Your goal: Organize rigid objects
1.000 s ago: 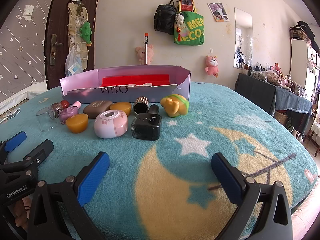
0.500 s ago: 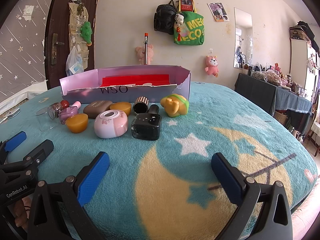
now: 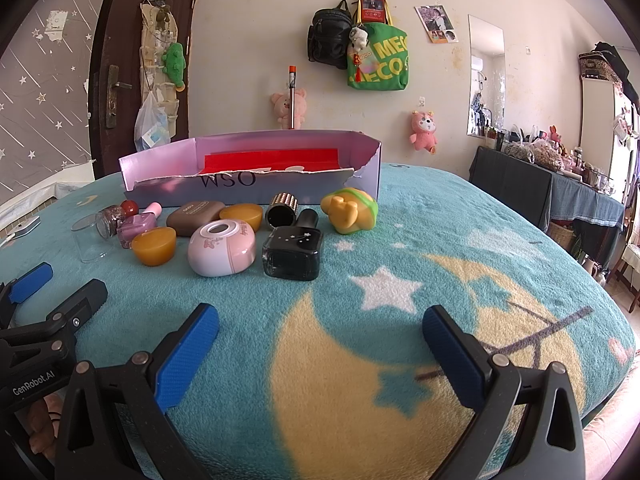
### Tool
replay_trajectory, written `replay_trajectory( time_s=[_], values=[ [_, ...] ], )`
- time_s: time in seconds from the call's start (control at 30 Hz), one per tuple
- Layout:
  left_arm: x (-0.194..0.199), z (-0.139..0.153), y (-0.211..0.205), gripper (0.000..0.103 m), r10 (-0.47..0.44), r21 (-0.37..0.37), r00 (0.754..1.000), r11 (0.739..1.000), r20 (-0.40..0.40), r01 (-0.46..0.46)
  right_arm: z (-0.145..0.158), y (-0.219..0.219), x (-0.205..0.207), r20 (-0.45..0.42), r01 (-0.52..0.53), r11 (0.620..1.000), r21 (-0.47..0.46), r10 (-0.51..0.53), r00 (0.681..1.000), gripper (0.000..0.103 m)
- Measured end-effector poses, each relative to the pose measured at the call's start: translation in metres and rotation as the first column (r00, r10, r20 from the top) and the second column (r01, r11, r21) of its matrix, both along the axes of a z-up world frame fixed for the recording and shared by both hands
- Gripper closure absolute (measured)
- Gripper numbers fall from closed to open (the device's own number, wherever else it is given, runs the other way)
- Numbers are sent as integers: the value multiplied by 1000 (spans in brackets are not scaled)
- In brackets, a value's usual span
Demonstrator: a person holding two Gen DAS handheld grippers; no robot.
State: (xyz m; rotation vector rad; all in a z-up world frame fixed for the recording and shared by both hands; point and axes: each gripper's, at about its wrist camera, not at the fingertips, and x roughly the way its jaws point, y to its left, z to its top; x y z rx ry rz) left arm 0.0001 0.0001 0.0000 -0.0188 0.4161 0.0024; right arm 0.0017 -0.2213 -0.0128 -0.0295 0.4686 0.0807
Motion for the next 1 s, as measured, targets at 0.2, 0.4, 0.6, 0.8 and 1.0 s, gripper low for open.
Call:
replay_trajectory(
  time_s=[0.2, 0.4, 0.6, 0.8, 1.0],
  values=[
    [0, 0, 0, 0, 0, 0, 1000, 1000, 0, 0, 0, 0, 0, 0, 0, 1000, 0, 0, 1000, 0],
    [0, 0, 0, 0, 0, 0, 1000, 1000, -1, 0, -1, -1, -1, 0, 0, 1000, 0, 0, 1000, 0],
    [0, 0, 0, 0, 0, 0, 1000, 1000, -1, 0, -1, -1, -1, 0, 0, 1000, 0, 0, 1000, 0],
    [0, 0, 0, 0, 0, 0, 1000, 1000, -1, 0, -1, -1, -1, 0, 0, 1000, 0, 0, 1000, 0],
    [0, 0, 0, 0, 0, 0, 1000, 1000, -1, 0, -1, -1, -2, 0, 0, 1000, -1, 0, 1000, 0]
  ],
)
